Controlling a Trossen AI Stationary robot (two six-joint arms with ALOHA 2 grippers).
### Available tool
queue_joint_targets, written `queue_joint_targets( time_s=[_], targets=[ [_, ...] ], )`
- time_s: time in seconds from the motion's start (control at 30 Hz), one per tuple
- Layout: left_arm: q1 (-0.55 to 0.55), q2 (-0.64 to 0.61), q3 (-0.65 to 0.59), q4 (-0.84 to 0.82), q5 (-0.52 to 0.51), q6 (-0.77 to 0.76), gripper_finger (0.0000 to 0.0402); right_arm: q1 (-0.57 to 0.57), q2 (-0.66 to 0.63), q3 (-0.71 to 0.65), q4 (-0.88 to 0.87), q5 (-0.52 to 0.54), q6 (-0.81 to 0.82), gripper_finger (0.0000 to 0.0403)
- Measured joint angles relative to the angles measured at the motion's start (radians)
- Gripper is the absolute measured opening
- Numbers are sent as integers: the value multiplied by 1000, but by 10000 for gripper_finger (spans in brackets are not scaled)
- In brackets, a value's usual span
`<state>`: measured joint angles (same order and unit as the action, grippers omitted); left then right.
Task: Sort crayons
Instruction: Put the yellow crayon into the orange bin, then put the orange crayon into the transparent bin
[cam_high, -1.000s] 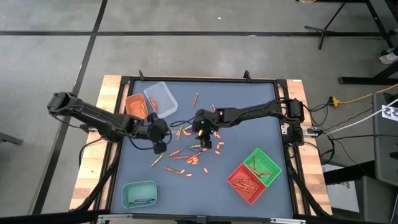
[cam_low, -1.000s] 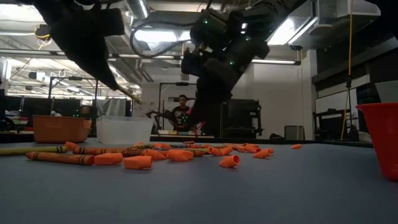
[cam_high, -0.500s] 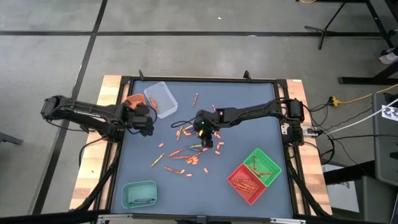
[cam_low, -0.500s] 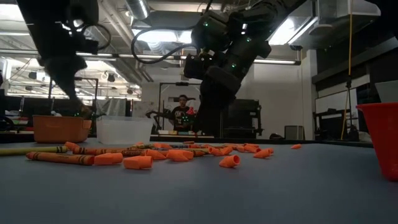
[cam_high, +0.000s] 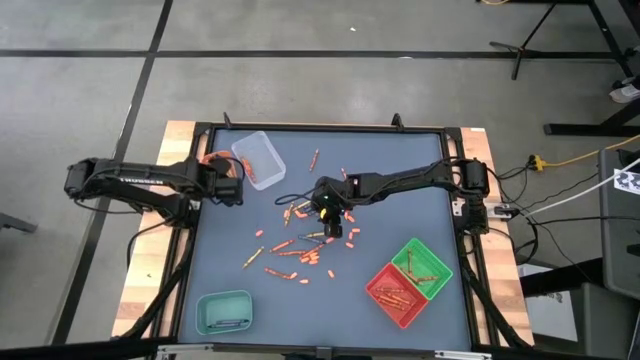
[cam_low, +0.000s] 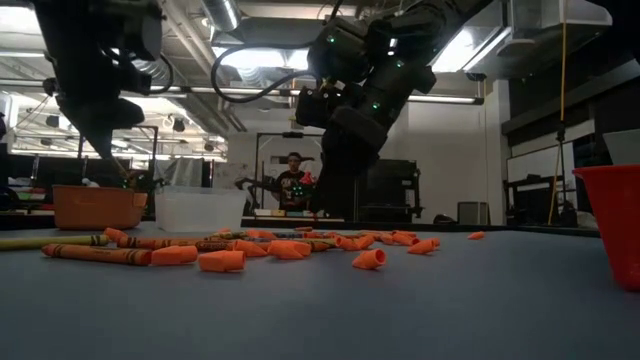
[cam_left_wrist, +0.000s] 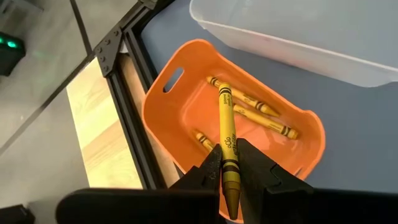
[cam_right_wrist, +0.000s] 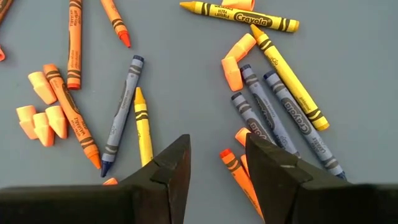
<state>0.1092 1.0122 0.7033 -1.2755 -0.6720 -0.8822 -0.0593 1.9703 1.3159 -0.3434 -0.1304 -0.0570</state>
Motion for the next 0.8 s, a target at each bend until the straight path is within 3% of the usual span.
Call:
queue_joint_targets(
  time_s=[0.47, 0.8],
  targets=[
    [26, 0, 0, 0, 0, 0, 19, 0, 0, 0, 0, 0, 0, 152],
    [26, 0, 0, 5, -4, -1, 101, 0, 0, 0, 0, 0, 0, 152]
  ],
)
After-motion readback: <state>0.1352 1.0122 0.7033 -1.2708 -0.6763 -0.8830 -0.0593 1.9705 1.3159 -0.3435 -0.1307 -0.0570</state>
